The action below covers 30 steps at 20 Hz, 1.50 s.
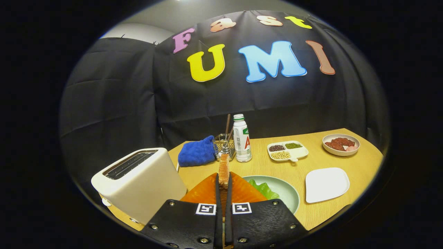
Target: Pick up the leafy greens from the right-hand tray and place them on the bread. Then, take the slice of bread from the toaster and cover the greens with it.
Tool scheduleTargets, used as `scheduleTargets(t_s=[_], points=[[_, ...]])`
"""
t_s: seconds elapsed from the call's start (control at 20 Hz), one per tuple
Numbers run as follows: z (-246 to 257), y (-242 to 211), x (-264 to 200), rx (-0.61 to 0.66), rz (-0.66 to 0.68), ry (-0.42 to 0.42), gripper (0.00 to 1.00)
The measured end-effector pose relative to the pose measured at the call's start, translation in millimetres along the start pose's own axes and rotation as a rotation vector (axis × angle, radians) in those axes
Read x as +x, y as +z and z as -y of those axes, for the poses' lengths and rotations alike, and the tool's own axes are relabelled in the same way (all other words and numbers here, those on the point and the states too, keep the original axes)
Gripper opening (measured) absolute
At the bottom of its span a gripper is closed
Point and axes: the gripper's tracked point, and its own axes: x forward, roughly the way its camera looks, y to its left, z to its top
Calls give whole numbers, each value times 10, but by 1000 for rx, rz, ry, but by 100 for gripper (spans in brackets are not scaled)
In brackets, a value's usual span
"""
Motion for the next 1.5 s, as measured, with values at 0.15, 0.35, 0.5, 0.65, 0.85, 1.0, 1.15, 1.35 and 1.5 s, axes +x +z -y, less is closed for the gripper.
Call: scheduleTargets(t_s=[0.15, 0.35, 0.5, 0.65, 0.85, 1.0, 1.15, 1.35, 1.5], points=[[123, -12, -9, -9, 1, -24, 3], [282, -126, -45, -47, -29, -59, 9], [432, -233, -76, -77, -67, -95, 19], [524, -292, -114, -96, -93, -103, 28], [616, -276, -143, -103, -89, -111, 39], [676, -200, -183, -114, -58, -120, 47], [763, -32, -296, -143, -4, -136, 60], [940, 195, -491, -163, 53, -135, 60], [1168, 424, -666, -169, 100, -140, 60]])
